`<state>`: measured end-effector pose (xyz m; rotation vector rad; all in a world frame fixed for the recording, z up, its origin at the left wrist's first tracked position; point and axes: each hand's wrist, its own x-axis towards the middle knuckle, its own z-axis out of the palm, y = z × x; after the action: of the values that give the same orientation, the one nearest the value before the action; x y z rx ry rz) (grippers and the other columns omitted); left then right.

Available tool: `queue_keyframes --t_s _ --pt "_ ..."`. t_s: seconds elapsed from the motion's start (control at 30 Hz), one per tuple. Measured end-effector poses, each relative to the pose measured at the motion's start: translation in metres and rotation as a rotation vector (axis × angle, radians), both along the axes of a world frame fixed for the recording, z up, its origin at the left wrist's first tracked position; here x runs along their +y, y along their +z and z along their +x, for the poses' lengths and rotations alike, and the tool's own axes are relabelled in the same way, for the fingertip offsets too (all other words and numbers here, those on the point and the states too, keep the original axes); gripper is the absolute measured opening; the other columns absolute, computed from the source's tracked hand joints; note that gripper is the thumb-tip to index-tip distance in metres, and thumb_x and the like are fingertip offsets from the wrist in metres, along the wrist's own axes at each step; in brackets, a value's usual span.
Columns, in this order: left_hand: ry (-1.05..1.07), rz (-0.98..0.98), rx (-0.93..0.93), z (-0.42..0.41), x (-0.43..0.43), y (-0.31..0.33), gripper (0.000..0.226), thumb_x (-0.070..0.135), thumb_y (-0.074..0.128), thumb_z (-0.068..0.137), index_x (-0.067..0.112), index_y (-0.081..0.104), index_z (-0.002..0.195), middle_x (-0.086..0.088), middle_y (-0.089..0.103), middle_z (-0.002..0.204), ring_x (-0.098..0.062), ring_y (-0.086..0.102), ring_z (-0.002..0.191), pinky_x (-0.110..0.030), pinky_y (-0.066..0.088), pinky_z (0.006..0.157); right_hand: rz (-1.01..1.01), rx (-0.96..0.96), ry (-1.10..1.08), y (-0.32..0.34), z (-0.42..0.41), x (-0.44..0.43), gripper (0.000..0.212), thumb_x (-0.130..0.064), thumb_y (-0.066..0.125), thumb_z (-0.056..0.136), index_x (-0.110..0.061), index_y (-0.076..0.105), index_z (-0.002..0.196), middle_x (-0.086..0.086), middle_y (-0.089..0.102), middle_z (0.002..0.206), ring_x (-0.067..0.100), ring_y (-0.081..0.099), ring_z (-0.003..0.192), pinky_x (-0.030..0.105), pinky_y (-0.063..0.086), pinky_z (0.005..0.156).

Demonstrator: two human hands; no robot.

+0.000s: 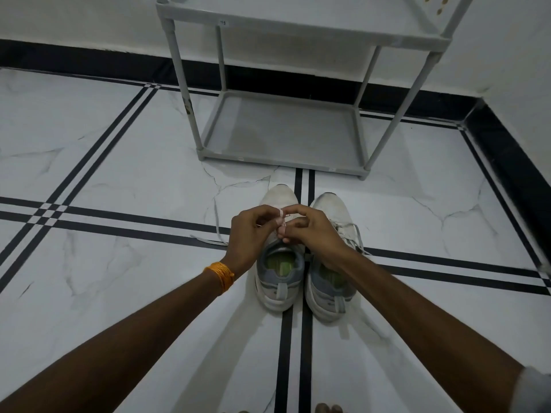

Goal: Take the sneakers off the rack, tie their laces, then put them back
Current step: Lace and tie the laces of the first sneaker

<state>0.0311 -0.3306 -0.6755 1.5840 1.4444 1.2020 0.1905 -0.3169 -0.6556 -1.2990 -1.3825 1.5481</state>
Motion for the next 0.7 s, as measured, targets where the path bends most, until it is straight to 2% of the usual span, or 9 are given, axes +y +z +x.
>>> queue_keyframes --t_s 0.03,0.17,0.23,0.33,0.43,0.57,0.63,0.7 --pt "-0.003 0.017 0.026 0.000 0.002 0.000 0.008 0.019 0.070 0.087 0.020 0.065 0.093 0.004 0.071 0.086 0.002 0.066 0.079 -0.013 0.056 0.073 -0.010 0.000 0.001 0.001 0.000 0.001 0.032 0.003 0.069 0.084 -0.006 0.062 0.114 0.026 0.073 0.092 0.031 0.072 0.082 0.031 0.059 0.075" --pt "-0.022 0.003 0.083 -0.004 0.008 0.007 0.035 0.028 0.075 0.083 0.014 0.047 0.099 -0.003 0.074 0.079 -0.011 0.071 0.070 -0.022 0.059 0.064 -0.026 -0.011 0.016 0.002 0.000 0.003 0.034 0.005 0.070 0.082 -0.006 0.062 0.113 0.028 0.072 0.092 0.033 0.072 0.081 0.034 0.061 0.077" --pt "-0.053 0.040 0.142 -0.007 0.009 0.007 0.030 0.026 0.075 0.083 0.014 0.053 0.099 -0.002 0.075 0.078 -0.010 0.071 0.070 -0.024 0.059 0.067 -0.029 -0.035 0.024 0.003 0.000 0.005 0.036 0.004 0.071 0.081 -0.007 0.061 0.114 0.027 0.073 0.092 0.036 0.072 0.083 0.037 0.061 0.079" --pt "-0.107 0.175 0.286 -0.005 0.007 0.006 0.010 0.020 0.072 0.085 0.015 0.071 0.094 -0.003 0.075 0.084 -0.012 0.069 0.076 -0.029 0.059 0.076 -0.037 -0.076 0.028 0.001 -0.001 0.008 0.037 0.003 0.073 0.080 -0.009 0.062 0.113 0.025 0.073 0.091 0.040 0.072 0.086 0.042 0.061 0.081" --pt "-0.118 0.191 0.345 0.000 0.004 0.007 0.010 0.015 0.069 0.087 0.012 0.076 0.094 -0.006 0.075 0.088 -0.016 0.066 0.077 -0.028 0.055 0.077 0.005 -0.130 0.056 0.001 -0.001 0.008 0.037 0.000 0.074 0.080 -0.013 0.063 0.112 0.022 0.074 0.089 0.038 0.072 0.084 0.045 0.060 0.082" --pt "-0.018 0.049 0.226 0.001 0.007 0.006 0.010 0.019 0.075 0.081 0.015 0.075 0.090 0.001 0.073 0.081 -0.005 0.064 0.071 -0.029 0.058 0.076 0.054 -0.146 0.057 0.004 -0.002 0.003 0.036 0.000 0.074 0.081 -0.013 0.064 0.113 0.021 0.073 0.086 0.034 0.073 0.080 0.042 0.061 0.080" --pt "0.045 -0.041 0.120 0.003 0.006 0.006 0.025 0.023 0.079 0.078 0.016 0.064 0.096 0.003 0.071 0.074 -0.005 0.067 0.067 -0.025 0.059 0.068 0.060 -0.143 0.044 0.005 -0.002 0.002 0.037 0.001 0.073 0.081 -0.013 0.065 0.114 0.022 0.073 0.086 0.033 0.073 0.079 0.040 0.061 0.079" --pt "0.068 -0.214 -0.029 0.003 0.009 0.007 0.045 0.028 0.081 0.075 0.016 0.050 0.106 -0.003 0.071 0.076 -0.013 0.069 0.070 -0.028 0.059 0.065 0.070 -0.164 0.037 0.006 -0.002 0.000 0.038 0.002 0.073 0.081 -0.013 0.065 0.115 0.020 0.073 0.084 0.031 0.074 0.077 0.038 0.061 0.079"
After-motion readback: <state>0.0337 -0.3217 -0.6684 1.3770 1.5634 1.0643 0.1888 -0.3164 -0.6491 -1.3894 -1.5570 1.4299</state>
